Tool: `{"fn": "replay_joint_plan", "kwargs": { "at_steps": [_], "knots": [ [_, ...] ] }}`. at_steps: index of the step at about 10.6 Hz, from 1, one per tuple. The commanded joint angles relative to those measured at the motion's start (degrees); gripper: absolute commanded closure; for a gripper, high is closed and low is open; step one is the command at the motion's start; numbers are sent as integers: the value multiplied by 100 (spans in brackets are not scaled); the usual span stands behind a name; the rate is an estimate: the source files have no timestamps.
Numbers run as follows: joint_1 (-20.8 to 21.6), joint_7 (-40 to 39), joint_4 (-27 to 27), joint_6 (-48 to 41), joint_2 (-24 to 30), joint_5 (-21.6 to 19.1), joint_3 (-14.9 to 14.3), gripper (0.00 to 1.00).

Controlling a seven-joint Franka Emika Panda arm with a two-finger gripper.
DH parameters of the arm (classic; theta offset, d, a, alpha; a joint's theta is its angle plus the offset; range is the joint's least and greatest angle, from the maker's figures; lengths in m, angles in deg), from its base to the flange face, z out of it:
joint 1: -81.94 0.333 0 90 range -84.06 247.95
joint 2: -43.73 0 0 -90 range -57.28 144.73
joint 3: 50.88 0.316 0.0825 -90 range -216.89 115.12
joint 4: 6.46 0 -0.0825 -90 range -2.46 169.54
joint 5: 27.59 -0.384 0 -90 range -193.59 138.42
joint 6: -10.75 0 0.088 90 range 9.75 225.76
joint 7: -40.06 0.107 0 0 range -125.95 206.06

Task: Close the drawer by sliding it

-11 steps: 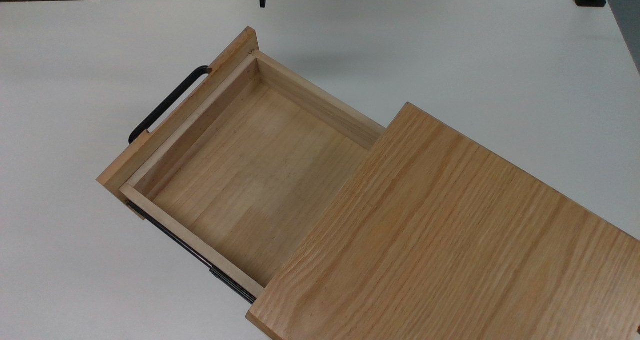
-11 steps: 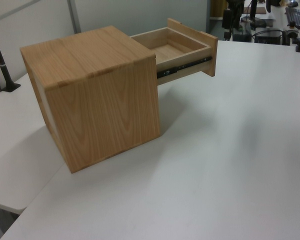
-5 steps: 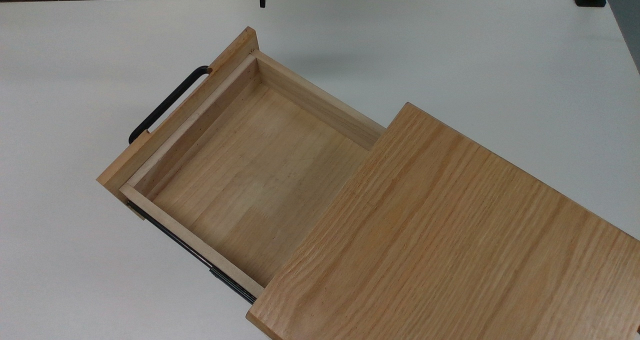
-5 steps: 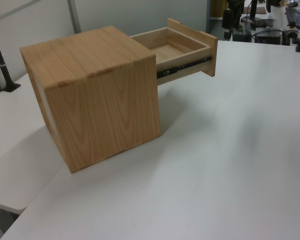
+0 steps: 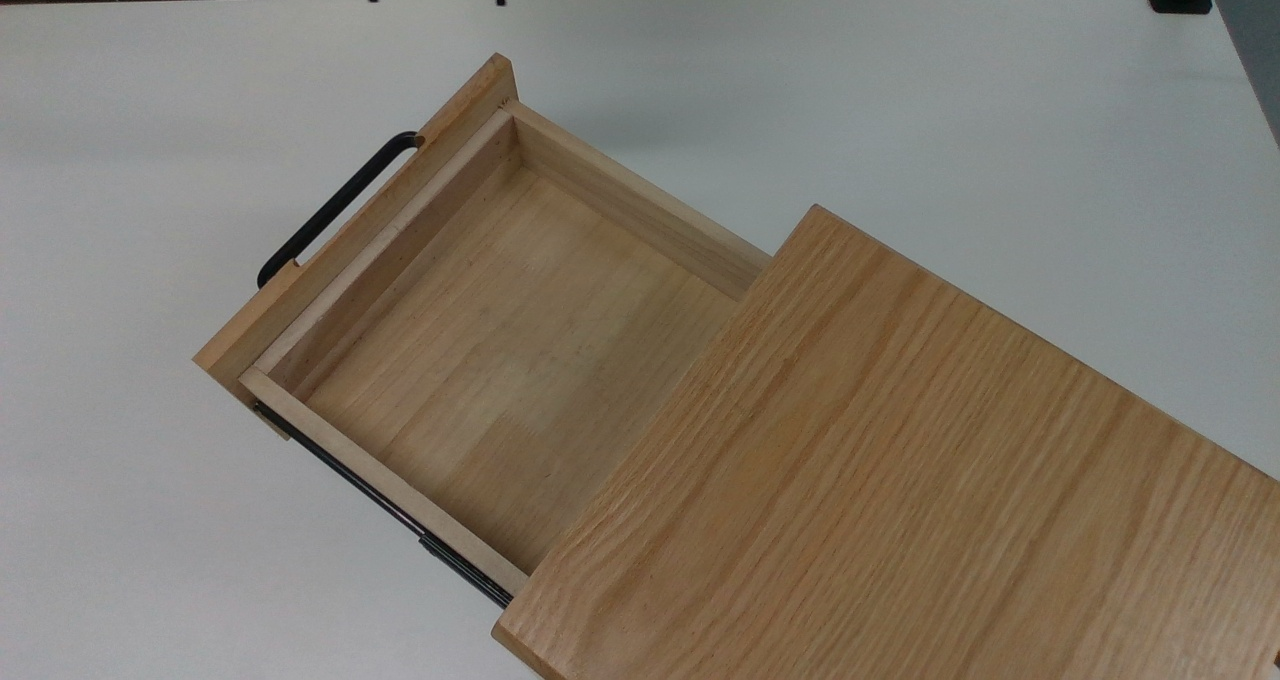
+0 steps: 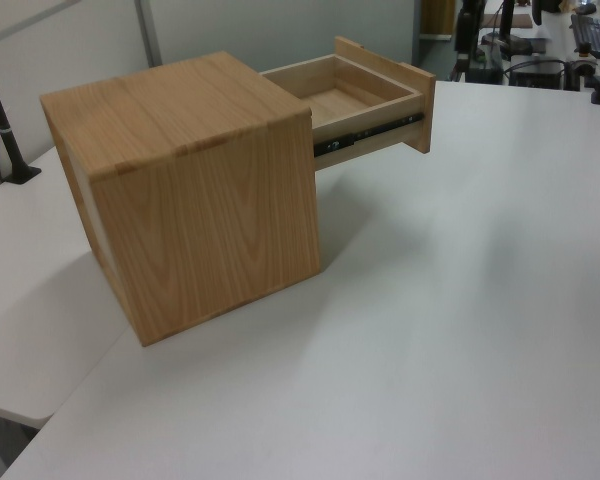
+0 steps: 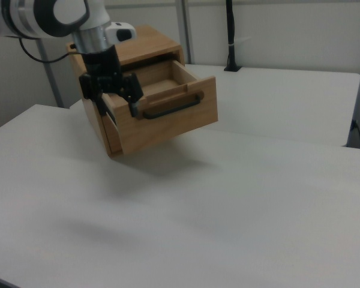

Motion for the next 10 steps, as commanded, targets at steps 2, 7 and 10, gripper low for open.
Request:
{"fn": "replay_joint_plan", "kwargs": {
  "at_steps": [2,7,10],
  "knots": [
    [-467,-1074,-272,514,-303,-449,-283,0],
    [-916,-1285,-474,1579,-1102,-537,-318,16],
    [-925,-891,-483,2010,-1253,-1257,-423,100]
  ]
}}
